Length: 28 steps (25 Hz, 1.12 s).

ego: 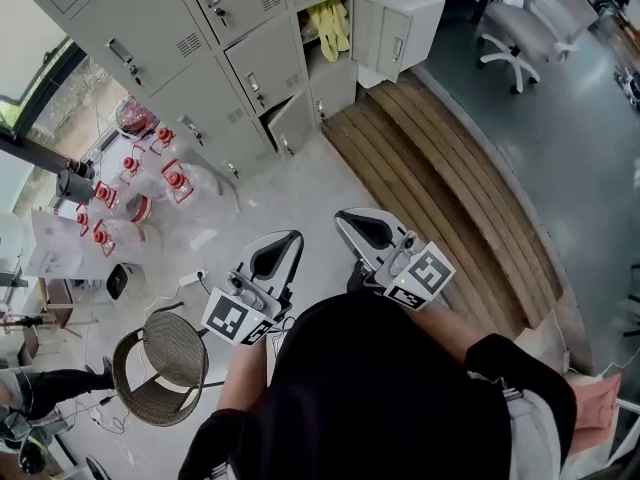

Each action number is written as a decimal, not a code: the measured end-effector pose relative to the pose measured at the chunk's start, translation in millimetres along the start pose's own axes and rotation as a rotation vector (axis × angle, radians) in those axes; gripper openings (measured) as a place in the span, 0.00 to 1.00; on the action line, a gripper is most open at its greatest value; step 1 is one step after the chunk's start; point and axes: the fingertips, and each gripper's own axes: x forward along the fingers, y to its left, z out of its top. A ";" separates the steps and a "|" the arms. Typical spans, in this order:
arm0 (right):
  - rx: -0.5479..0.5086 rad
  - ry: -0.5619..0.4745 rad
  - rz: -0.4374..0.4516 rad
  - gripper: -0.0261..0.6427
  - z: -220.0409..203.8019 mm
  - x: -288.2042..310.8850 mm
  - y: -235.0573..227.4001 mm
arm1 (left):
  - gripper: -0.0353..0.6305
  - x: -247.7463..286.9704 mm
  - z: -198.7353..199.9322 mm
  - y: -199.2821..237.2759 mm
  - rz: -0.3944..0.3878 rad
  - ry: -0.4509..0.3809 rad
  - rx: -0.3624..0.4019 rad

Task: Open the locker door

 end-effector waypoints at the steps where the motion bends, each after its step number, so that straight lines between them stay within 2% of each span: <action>1: -0.003 0.003 0.008 0.06 5.5 1.2 -9.4 | 0.07 10.7 1.2 4.0 0.008 0.004 0.005; 6: 0.007 0.007 0.030 0.06 30.2 1.2 -55.4 | 0.07 65.8 11.1 13.8 0.025 0.013 0.011; 12: 0.065 0.045 0.046 0.06 28.2 -5.9 -104.4 | 0.07 106.4 7.5 17.2 0.059 0.051 0.007; 19: 0.114 0.058 0.069 0.06 11.4 3.9 -128.3 | 0.07 113.5 -14.5 28.0 0.112 0.105 -0.026; 24: 0.144 0.089 0.075 0.06 -6.4 22.6 -137.1 | 0.07 117.2 -9.0 50.7 0.108 0.074 -0.060; 28: 0.133 0.115 0.058 0.06 -15.8 43.4 -149.6 | 0.07 119.5 -20.0 82.7 0.105 0.054 -0.102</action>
